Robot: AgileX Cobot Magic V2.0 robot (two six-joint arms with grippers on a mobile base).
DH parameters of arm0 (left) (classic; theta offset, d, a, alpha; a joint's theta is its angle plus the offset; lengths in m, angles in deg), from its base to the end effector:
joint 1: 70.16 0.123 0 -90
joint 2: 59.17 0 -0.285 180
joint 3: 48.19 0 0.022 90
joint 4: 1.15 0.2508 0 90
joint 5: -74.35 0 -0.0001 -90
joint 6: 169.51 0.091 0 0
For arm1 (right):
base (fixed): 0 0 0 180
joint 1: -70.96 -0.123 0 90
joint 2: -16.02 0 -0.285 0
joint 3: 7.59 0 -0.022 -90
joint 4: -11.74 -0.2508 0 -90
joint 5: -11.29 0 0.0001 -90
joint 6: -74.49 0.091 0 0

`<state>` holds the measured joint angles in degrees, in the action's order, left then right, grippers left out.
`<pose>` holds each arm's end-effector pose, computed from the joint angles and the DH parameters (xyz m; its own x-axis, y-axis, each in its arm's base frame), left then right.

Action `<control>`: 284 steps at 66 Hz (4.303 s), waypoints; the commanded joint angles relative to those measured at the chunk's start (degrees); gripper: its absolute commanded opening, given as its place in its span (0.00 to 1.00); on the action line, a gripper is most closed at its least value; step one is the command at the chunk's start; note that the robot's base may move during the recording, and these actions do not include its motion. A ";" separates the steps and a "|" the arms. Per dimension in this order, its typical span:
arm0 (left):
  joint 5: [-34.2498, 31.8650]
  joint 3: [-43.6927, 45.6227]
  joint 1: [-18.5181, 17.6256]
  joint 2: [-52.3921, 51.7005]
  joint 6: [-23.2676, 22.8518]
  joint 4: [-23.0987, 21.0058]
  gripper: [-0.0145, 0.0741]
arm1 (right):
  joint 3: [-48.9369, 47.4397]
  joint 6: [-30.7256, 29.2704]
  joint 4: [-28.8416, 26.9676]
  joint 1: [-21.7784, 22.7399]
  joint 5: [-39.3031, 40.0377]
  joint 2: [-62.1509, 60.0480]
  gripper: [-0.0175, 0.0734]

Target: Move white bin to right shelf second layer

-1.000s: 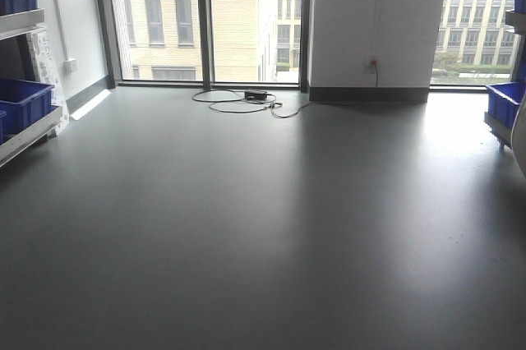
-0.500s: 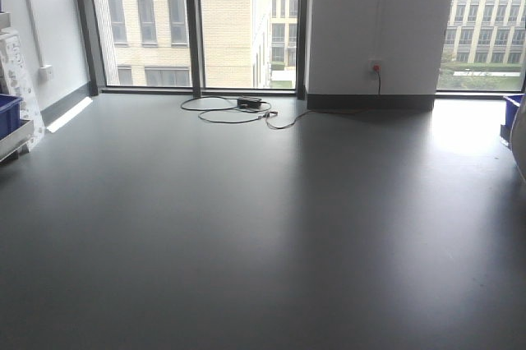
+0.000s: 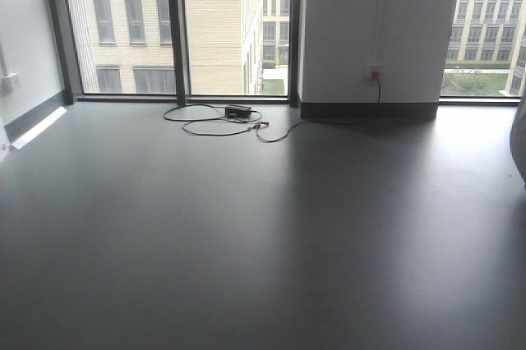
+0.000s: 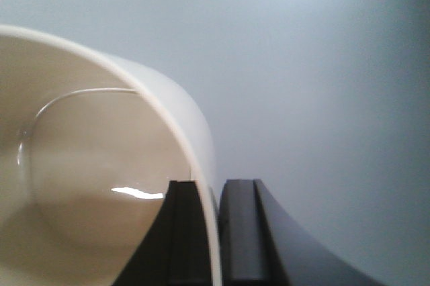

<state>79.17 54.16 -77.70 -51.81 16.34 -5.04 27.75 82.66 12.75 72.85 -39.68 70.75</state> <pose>0.0557 -0.0079 0.2034 0.0078 0.0337 -0.9994 0.1367 0.9900 0.0345 0.1433 -0.0060 0.3066 -0.7650 0.1564 -0.6248 0.1431 0.9871 0.0719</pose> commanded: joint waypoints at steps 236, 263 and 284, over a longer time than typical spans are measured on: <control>-4.81 -2.11 -0.25 -0.80 -0.15 -0.35 0.26 | -1.72 -0.12 0.15 -0.02 3.54 -0.28 0.25; -4.81 -2.11 -0.25 -0.80 -0.15 -0.35 0.26 | -1.72 -0.12 0.15 -0.02 3.54 -0.28 0.25; -4.81 -2.11 -0.25 -0.80 -0.15 -0.35 0.26 | -1.72 -0.12 0.15 -0.02 3.54 -0.28 0.25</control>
<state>79.17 54.16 -77.70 -51.81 16.34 -5.04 27.75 82.66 12.75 72.85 -39.68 70.82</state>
